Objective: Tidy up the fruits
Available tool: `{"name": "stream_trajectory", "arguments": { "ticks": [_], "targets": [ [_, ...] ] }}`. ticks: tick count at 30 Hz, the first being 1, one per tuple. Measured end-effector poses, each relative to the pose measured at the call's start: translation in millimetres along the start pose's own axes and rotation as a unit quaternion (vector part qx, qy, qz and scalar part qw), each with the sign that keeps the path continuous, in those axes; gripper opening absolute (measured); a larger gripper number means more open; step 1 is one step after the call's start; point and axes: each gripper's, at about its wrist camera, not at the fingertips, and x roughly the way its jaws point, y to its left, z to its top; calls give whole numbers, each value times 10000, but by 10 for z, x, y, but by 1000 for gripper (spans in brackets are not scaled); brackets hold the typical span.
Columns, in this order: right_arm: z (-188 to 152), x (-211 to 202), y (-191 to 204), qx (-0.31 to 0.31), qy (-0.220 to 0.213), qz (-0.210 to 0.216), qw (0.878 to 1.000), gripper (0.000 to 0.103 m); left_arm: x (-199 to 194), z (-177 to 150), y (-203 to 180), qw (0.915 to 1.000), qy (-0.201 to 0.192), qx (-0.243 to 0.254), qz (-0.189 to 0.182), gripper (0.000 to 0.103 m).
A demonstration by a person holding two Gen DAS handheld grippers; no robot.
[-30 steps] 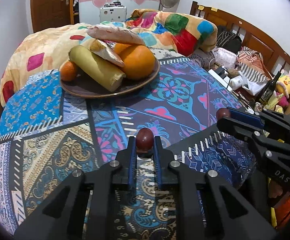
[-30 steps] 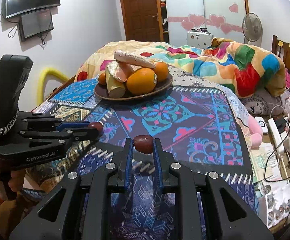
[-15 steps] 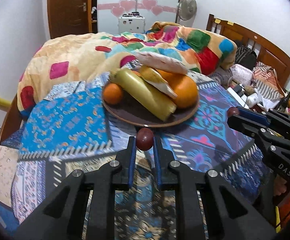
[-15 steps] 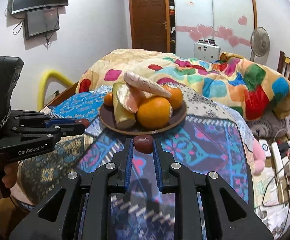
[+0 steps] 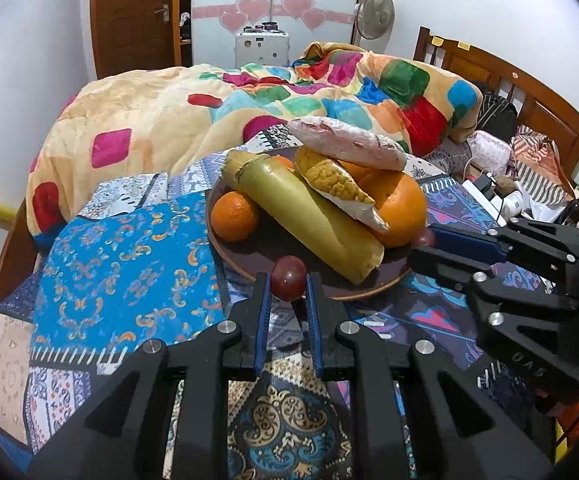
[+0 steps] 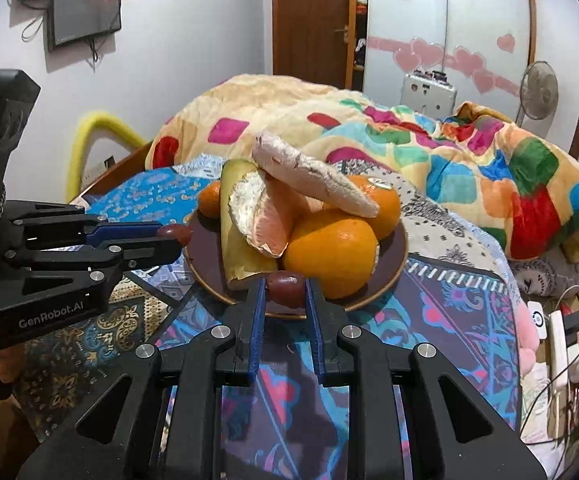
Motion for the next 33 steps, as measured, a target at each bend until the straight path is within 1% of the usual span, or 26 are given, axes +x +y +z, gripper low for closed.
{"name": "stream_trajectory", "arguments": {
  "ticks": [6, 8, 10, 14, 17, 21, 25, 26, 28, 31, 32, 33],
  "targets": [
    [8, 61, 5, -43, 86, 13, 10000, 19, 76, 19, -1, 9999, 69, -26, -95, 17],
    [12, 76, -2, -25, 115, 32, 9999, 21, 90, 19, 2, 9999, 100, -44, -110, 24],
    [18, 93, -2, -1, 131, 46, 9999, 30, 95, 29, 5, 9999, 94, -61, -88, 32],
    [26, 18, -12, -6, -13, -16, 10000, 32, -10, 17, 10, 10000, -25, -68, 20, 32],
    [26, -154, -22, 36, -182, -59, 9998, 32, -184, 12, 14, 9997, -186, -107, 67, 32],
    [52, -554, -14, 141, -565, -123, 9982, 32, -627, -12, -48, 9977, -635, -156, 172, 32],
    [86, -1148, 28, 234, -1133, -209, 9931, 32, -1185, -53, -166, 9923, -1206, -121, 266, 32],
    [88, -1269, 39, 259, -1251, -208, 9916, 32, -1375, -80, -219, 9897, -1395, -95, 308, 32],
    [77, -1591, 102, 290, -1567, -236, 9869, 32, -1637, -116, -285, 9855, -1654, -59, 375, 32],
    [34, -2011, 228, 280, -2005, -347, 9787, 32, -2082, -224, -415, 9764, -2116, -8, 439, 33],
    [16, -2112, 268, 279, -2123, -377, 9761, 32, -2258, -279, -468, 9723, -2292, 20, 462, 34],
    [-9, -2230, 318, 286, -2258, -401, 9729, 32, -2354, -309, -504, 9697, -2395, 36, 475, 36]
  ]
}}
